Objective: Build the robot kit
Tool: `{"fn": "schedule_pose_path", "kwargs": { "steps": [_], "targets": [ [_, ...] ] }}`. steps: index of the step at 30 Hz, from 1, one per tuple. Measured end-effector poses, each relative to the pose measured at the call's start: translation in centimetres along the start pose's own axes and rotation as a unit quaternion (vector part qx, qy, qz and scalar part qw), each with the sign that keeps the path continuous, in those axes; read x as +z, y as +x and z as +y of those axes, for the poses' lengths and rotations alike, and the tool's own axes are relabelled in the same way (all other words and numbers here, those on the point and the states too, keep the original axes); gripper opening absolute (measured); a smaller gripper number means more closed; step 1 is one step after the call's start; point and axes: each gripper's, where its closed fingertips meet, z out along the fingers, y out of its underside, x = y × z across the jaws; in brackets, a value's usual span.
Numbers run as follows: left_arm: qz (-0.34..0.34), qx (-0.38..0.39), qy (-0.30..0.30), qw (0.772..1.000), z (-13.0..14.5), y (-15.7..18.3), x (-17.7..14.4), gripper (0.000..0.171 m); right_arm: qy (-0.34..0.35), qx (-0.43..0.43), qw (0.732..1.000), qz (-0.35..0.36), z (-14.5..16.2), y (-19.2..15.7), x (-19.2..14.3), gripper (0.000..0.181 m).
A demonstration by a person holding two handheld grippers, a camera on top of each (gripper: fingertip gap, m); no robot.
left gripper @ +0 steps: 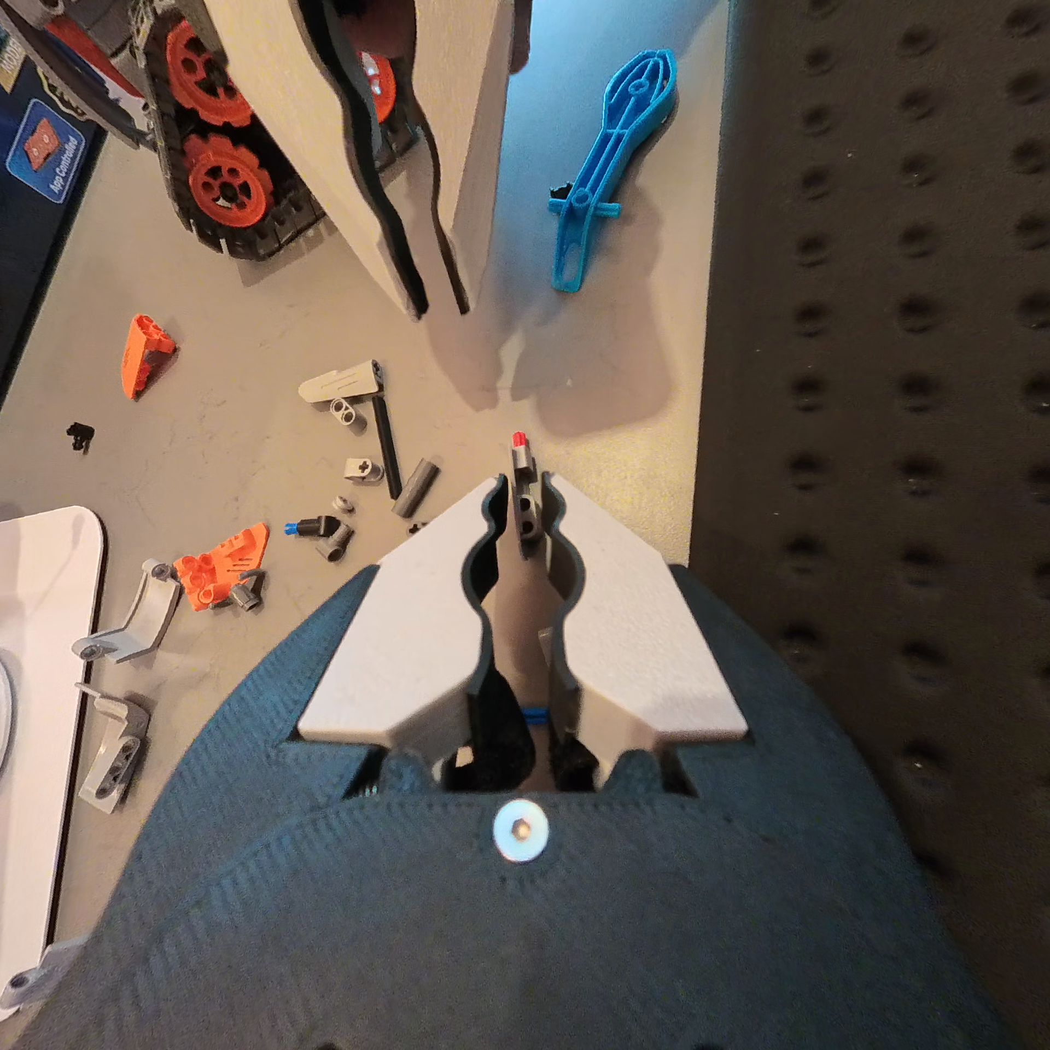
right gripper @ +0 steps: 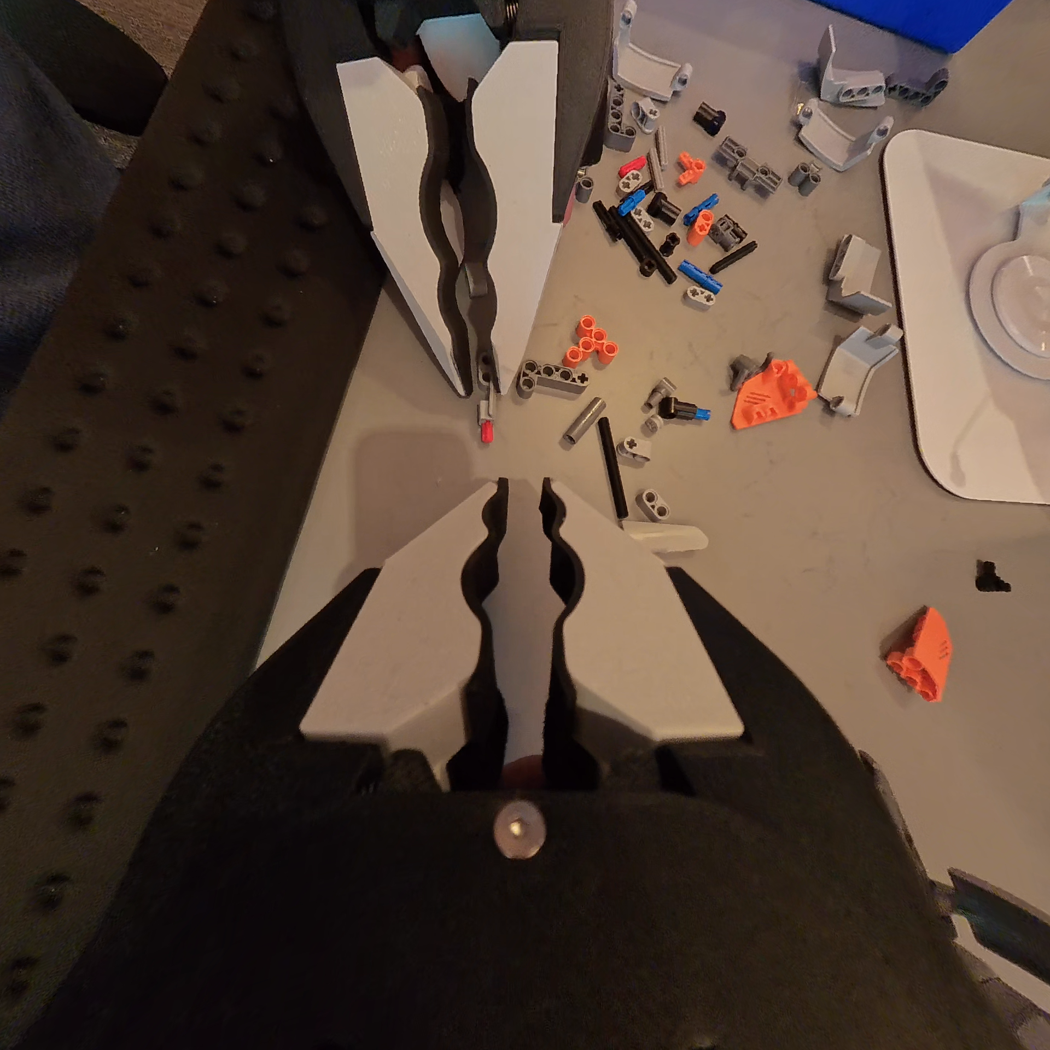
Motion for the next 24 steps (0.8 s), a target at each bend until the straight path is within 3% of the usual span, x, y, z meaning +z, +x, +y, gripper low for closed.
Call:
{"fn": "schedule_pose_path", "kwargs": {
  "steps": [15, 24],
  "targets": [
    [-0.020, -0.019, 0.036, 0.999, -1.0, -1.3, -1.4, 0.011, 0.021, 0.004, 1.000, 0.022, -0.6, 0.5, -1.3, 0.012],
    [-0.102, -0.036, 0.016, 0.994, 0.6, -4.9, -5.2, 0.013, 0.033, 0.017, 0.999, 0.038, -0.8, 1.0, -2.2, 0.014]
  ]
}}
